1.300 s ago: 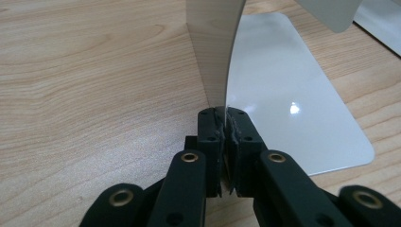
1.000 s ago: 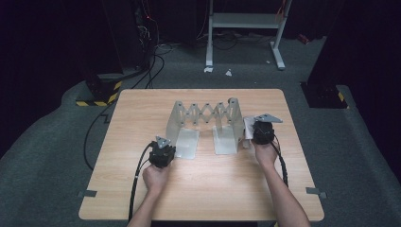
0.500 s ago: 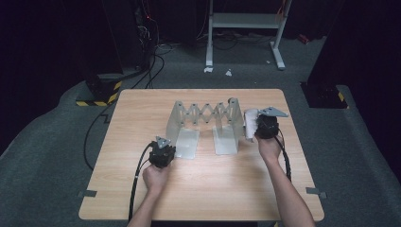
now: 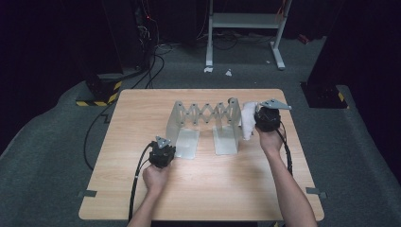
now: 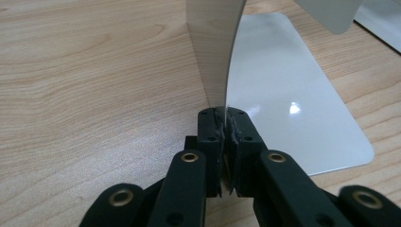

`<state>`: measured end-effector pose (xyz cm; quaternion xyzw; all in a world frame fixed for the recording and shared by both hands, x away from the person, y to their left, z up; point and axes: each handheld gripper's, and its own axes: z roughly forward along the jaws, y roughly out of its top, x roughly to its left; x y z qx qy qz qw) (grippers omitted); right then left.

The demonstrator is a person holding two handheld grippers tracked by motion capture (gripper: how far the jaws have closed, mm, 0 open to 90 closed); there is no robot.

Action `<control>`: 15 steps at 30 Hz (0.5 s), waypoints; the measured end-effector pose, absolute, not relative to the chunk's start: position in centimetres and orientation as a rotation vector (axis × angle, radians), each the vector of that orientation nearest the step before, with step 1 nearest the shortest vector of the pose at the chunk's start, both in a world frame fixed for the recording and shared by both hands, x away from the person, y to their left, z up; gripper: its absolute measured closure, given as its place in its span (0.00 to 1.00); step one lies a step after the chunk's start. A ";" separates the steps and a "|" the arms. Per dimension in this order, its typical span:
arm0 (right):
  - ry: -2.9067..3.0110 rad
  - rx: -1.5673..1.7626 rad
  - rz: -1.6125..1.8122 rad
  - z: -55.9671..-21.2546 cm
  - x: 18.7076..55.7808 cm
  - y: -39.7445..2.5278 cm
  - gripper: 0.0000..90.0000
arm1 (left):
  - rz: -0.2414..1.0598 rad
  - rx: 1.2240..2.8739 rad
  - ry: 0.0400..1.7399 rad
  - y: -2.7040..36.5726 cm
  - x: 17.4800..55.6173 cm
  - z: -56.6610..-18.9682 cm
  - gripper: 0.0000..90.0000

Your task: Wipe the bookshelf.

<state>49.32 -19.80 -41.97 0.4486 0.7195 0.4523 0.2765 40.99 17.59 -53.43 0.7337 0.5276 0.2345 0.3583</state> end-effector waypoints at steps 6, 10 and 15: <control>1.961 1.250 1.174 -43.7 49.6 -20.6 0.90 | 0.603 1.892 1.362 17.6 41.0 -53.4 0.94; 1.986 1.263 1.153 -44.9 49.8 -20.2 0.90 | 0.603 1.893 1.362 17.6 41.0 -53.4 0.94; 1.990 1.299 1.121 -46.3 49.6 -20.7 0.90 | 0.601 1.892 1.362 17.6 41.0 -53.4 0.94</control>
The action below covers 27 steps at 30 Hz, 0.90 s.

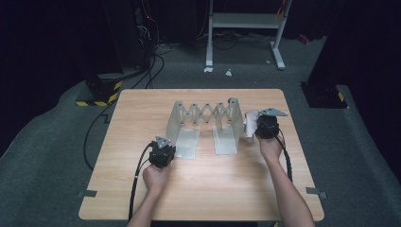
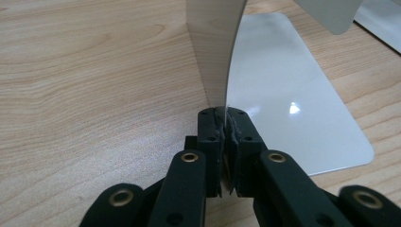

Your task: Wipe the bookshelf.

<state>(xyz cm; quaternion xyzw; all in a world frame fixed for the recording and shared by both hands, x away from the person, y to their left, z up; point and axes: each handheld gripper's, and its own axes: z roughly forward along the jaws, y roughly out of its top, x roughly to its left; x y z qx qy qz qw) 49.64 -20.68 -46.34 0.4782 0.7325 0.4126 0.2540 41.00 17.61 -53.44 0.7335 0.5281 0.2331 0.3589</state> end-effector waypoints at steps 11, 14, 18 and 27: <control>2.012 1.317 1.065 -47.7 49.3 -21.3 0.90 | 0.607 1.896 1.360 17.6 41.0 -53.4 0.94; 2.024 1.300 1.084 -47.4 49.4 -20.7 0.91 | 0.607 1.895 1.361 17.6 41.0 -53.4 0.94; 2.032 1.256 1.162 -45.8 49.3 -19.1 0.90 | 0.607 1.894 1.361 17.6 41.0 -53.4 0.94; 2.011 1.207 1.241 -42.8 49.3 -18.4 0.91 | 0.604 1.895 1.361 17.6 41.0 -53.4 0.94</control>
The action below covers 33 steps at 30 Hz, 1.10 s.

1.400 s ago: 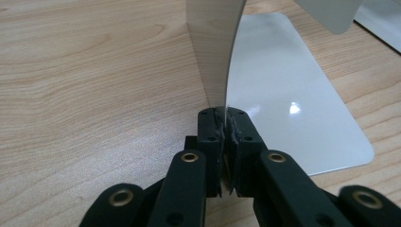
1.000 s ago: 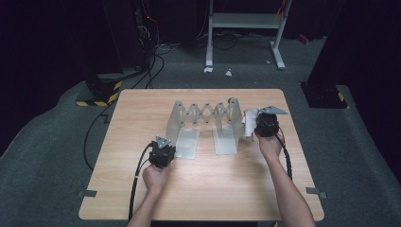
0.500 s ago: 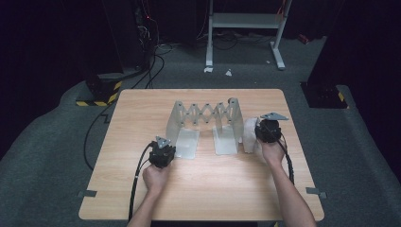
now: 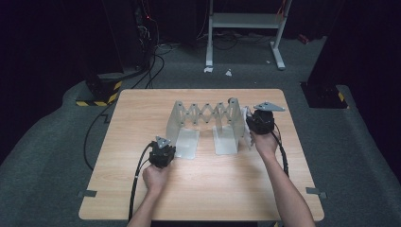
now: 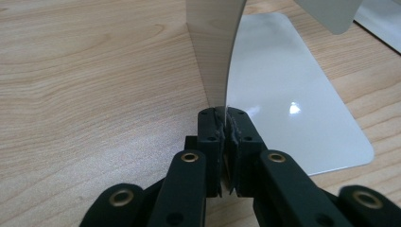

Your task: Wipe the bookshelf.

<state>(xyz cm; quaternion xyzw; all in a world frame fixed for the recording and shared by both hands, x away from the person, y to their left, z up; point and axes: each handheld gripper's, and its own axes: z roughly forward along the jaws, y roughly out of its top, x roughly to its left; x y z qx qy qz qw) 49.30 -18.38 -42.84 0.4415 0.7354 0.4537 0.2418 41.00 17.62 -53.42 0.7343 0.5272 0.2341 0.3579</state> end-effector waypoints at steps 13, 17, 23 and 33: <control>1.972 1.183 1.276 -40.1 50.8 -17.9 0.91 | 0.595 1.890 1.363 17.7 41.0 -53.4 0.94; 1.974 1.176 1.273 -39.8 51.4 -17.6 0.91 | 0.592 1.890 1.364 17.7 41.0 -53.4 0.94; 1.976 1.202 1.278 -40.5 52.1 -17.6 0.91 | 0.591 1.889 1.364 17.7 41.0 -53.4 0.94; 1.975 1.235 1.255 -41.7 52.3 -17.8 0.91 | 0.591 1.889 1.364 17.7 41.0 -53.4 0.94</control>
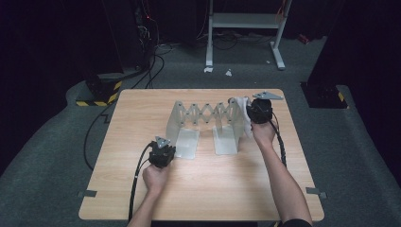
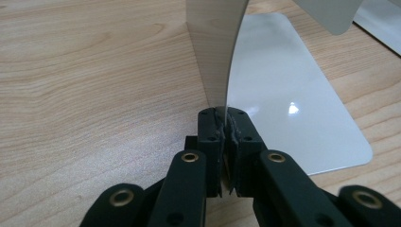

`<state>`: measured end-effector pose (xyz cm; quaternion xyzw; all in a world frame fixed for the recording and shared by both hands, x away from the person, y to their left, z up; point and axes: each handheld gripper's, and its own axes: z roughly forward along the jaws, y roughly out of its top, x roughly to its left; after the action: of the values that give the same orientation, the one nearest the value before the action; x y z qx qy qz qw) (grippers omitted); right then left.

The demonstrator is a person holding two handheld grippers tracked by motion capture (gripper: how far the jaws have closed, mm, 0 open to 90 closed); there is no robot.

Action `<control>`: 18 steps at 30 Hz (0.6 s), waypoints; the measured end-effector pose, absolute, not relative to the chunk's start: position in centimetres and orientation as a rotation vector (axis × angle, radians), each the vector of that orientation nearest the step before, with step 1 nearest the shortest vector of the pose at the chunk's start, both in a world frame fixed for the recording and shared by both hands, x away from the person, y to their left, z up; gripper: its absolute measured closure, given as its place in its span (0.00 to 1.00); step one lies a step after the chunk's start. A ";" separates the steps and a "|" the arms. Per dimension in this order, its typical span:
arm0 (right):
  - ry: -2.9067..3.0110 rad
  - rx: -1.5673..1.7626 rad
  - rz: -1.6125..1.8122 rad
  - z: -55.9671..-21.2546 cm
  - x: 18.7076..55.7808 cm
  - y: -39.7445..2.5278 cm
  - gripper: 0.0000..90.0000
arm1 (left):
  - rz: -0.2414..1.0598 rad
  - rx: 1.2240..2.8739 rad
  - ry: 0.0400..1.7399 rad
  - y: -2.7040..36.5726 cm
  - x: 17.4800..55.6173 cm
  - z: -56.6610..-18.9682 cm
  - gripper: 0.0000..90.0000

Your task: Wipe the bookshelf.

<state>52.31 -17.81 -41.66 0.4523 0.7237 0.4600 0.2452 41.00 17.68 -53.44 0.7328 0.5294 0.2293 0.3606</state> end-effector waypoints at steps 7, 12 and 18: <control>1.926 1.270 1.255 -41.7 52.0 -18.9 0.91 | 0.591 1.888 1.365 17.7 41.0 -53.4 0.94; 1.926 1.282 1.244 -41.9 52.1 -19.1 0.91 | 0.593 1.889 1.364 17.7 41.0 -53.4 0.94; 1.935 1.297 1.209 -42.6 52.3 -19.2 0.90 | 0.591 1.889 1.364 17.7 41.0 -53.4 0.94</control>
<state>52.29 -19.21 -42.63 0.4778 0.7127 0.4454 0.2558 41.00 17.68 -53.44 0.7330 0.5292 0.2294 0.3605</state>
